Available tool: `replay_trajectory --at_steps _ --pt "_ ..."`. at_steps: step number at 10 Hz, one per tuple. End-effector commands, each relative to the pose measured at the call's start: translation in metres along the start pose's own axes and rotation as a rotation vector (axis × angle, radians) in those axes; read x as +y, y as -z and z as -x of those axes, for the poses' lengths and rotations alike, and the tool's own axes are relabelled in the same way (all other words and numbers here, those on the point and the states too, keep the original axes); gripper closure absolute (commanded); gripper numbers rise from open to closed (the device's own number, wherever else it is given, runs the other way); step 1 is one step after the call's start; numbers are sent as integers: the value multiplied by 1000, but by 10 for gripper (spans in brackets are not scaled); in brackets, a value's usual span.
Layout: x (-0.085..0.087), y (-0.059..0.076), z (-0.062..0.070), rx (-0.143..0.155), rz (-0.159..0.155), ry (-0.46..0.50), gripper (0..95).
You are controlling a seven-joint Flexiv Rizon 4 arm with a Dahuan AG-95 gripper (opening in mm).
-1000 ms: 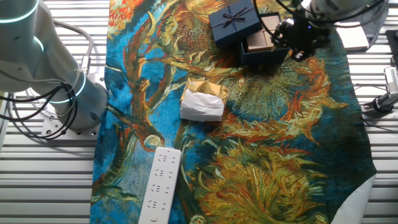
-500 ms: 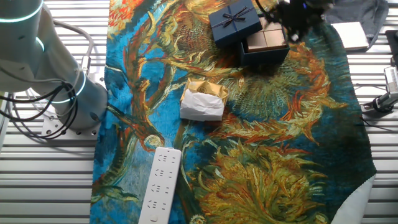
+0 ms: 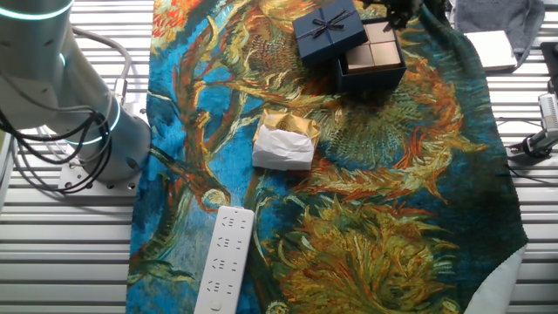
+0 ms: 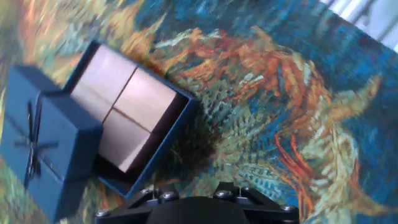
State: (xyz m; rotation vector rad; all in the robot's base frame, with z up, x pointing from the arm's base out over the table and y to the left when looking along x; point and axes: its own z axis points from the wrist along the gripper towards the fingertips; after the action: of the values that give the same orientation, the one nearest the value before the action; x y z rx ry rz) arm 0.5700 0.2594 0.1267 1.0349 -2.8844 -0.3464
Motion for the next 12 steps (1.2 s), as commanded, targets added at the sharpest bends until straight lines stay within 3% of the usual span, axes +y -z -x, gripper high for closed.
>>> replay_trajectory --at_steps 1,2,3,8,12 --pt "0 -7 0 -35 11 25 380" --pt "0 -8 0 -40 11 32 380" --pt "0 -8 0 -39 10 37 190" --pt "-13 -10 -11 -52 4 90 190" --pt "-12 -10 -12 -55 -6 90 190"
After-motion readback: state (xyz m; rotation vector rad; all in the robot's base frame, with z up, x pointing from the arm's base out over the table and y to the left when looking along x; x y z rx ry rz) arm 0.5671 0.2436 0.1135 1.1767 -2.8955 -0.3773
